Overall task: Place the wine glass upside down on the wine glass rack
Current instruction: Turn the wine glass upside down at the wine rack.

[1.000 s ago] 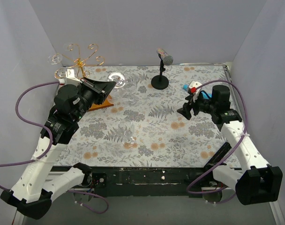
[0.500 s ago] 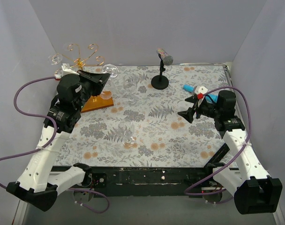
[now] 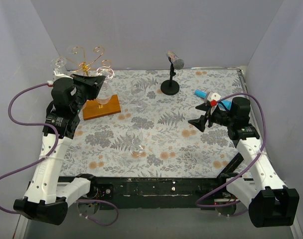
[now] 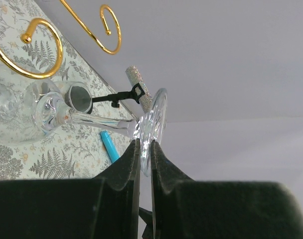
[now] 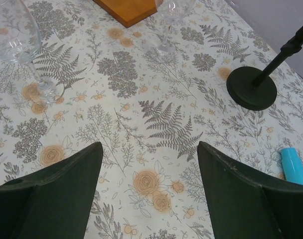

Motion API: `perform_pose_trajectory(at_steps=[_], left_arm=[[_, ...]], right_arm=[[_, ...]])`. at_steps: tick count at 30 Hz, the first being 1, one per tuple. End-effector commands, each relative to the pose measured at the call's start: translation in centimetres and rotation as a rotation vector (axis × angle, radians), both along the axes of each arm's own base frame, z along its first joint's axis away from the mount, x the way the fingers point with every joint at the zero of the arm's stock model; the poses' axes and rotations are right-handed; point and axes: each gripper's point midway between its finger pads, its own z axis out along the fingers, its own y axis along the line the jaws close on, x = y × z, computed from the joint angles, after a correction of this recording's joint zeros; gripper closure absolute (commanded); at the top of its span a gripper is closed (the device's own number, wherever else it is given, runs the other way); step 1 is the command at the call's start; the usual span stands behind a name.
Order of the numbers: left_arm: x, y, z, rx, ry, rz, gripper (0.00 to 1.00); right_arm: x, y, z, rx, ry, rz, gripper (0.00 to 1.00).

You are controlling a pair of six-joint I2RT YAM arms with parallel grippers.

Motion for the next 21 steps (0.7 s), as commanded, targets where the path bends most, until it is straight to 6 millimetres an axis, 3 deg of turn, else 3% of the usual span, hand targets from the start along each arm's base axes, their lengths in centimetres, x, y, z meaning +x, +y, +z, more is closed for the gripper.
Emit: perform_pose_trajectory(at_steps=[1, 21], left_arm=[[-0.9, 0.5, 3.0, -0.043, -0.115, -0.046, 1.00], [0.1, 2.7, 2.3, -0.062, -0.109, -0.034, 1.00]], right_arm=[[0.3, 0.1, 0.8, 0.017, -0.033, 0.009, 0.16], [0.5, 0.0, 0.3, 0.013, -0.020, 0.009, 0.17]])
